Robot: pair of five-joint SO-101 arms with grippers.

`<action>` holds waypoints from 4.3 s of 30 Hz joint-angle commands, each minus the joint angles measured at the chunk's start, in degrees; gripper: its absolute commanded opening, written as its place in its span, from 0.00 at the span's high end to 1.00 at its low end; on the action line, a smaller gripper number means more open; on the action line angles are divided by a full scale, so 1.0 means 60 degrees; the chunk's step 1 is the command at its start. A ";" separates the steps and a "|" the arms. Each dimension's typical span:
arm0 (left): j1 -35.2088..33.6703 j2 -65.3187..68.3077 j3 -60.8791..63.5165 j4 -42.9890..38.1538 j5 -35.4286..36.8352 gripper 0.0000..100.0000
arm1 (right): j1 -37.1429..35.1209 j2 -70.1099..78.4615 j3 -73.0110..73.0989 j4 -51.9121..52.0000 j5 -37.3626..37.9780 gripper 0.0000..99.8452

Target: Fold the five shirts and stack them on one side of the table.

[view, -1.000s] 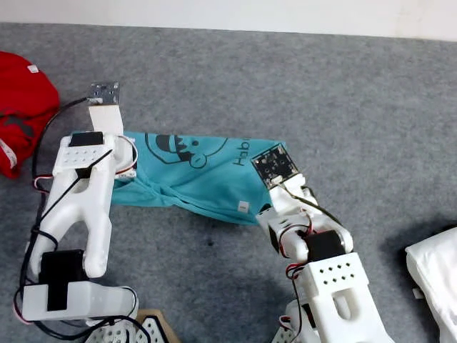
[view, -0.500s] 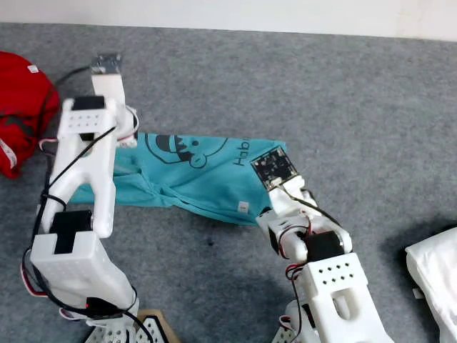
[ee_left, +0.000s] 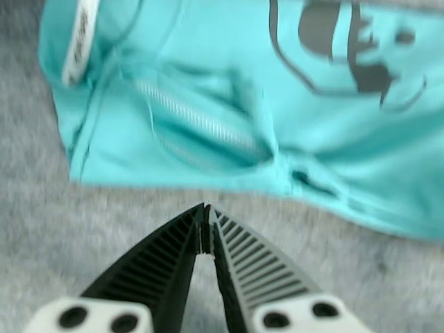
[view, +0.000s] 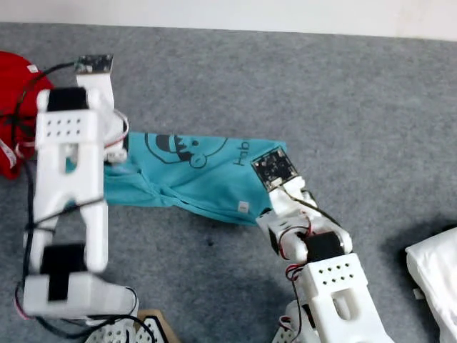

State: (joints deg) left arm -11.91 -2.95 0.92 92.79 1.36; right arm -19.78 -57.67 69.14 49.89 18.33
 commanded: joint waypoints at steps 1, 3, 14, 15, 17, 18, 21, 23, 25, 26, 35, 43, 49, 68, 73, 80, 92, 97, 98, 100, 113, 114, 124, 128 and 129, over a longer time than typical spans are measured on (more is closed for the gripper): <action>0.0183 -0.2264 0.2718 -0.0777 -0.0190 0.99 | -0.0081 -0.0154 -0.0212 0.0168 -0.0073 0.74; 0.0183 -0.2689 0.3934 -0.1480 -0.0527 0.99 | -0.0081 -0.0154 -0.0242 0.0315 -0.0088 0.74; 0.0183 0.0256 0.3568 -0.2916 -0.0557 0.99 | -0.0095 -0.0037 -0.4110 0.3538 -0.2388 0.74; 0.0183 0.0535 0.3319 -0.2916 -0.0557 0.99 | -0.0095 -0.0037 -0.4227 0.3538 -0.2476 0.74; 0.0300 0.1048 0.2850 -0.2930 -0.0542 0.99 | -0.0095 0.0198 -0.4388 0.3538 -0.2652 0.74; 0.0374 0.1282 0.2630 -0.2930 -0.0542 0.99 | -0.0095 0.0462 -0.4520 0.3524 -0.2696 0.74; 0.0491 0.1853 0.1941 -0.2930 -0.0190 0.99 | -0.0095 0.1634 -0.4886 0.3245 -0.2711 0.74; 0.0535 0.2059 0.1634 -0.2916 -0.0117 0.99 | -0.0095 0.2425 -0.4989 0.2864 -0.2711 0.74; 0.0564 0.2059 0.1487 -0.2916 -0.0103 0.99 | -0.0095 0.3128 -0.4989 0.2249 -0.2711 0.74; 0.0593 0.2029 0.1473 -0.2930 -0.0103 0.99 | -0.0081 0.3451 -0.4989 0.1927 -0.2711 0.74; 0.0593 0.2088 0.1634 -0.3223 -0.0088 0.99 | -0.0051 0.6073 -0.5004 -0.0418 -0.3194 0.74; 0.0579 0.2015 0.2161 -0.3751 -0.0088 0.99 | -0.0022 0.7436 -0.5004 -0.1370 -0.3194 0.74; 0.0579 0.2044 0.2161 -0.3751 -0.0088 0.99 | 0.0095 0.8447 -0.5018 -0.1810 -0.3209 0.74; 0.0579 0.2029 0.2161 -0.3707 -0.0088 0.99 | 0.0388 0.8711 -0.5077 -0.1868 -0.3253 0.98; 0.0579 0.2029 0.2161 -0.3707 -0.0088 0.99 | 0.0388 0.8696 -0.5092 -0.1868 -0.3223 0.99; 0.0637 0.1370 0.1766 -0.3004 -0.0088 0.99 | 0.1018 0.8593 -0.5179 -0.1868 -0.3223 0.99; -0.0813 -0.1927 0.2278 -0.1773 0.0542 0.99 | 0.2659 0.8593 -0.7040 0.0535 -0.3092 0.99; -0.1766 -0.1927 0.2410 -0.1773 0.0601 0.99 | 0.3070 0.8593 -0.7099 0.0579 -0.2696 0.99; -0.1897 -0.1927 0.2410 -0.1773 0.0601 0.99 | 0.3099 0.8593 -0.7114 0.0623 -0.2696 0.99; -0.2132 -0.1927 0.2410 -0.1773 0.0601 0.99 | 0.2908 0.8593 -0.7245 0.0872 -0.2681 0.99; -0.3363 -0.1912 0.2630 -0.1846 0.0601 0.99 | -0.2674 0.8813 -1.2110 0.2220 -0.2784 0.99; -0.3451 -0.1912 0.2645 -0.1846 0.0601 0.99 | -0.3026 0.8960 -1.2315 0.2103 -0.2784 0.99; -0.4271 -0.1912 0.3377 -0.2696 0.0601 0.99 | -0.5590 1.2535 -1.5040 0.0593 -0.1963 0.99; -0.4315 -0.1912 0.3919 -0.3267 0.0615 0.99 | -0.6220 1.4308 -1.6784 0.0315 -0.1744 0.99; -0.4315 -0.1912 0.3978 -0.3326 0.0615 0.99 | -0.6352 1.4762 -1.7267 0.0315 -0.1700 0.99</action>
State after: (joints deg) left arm -37.23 -12.18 23.78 75.47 4.35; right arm -55.38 26.90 -24.75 53.23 6.81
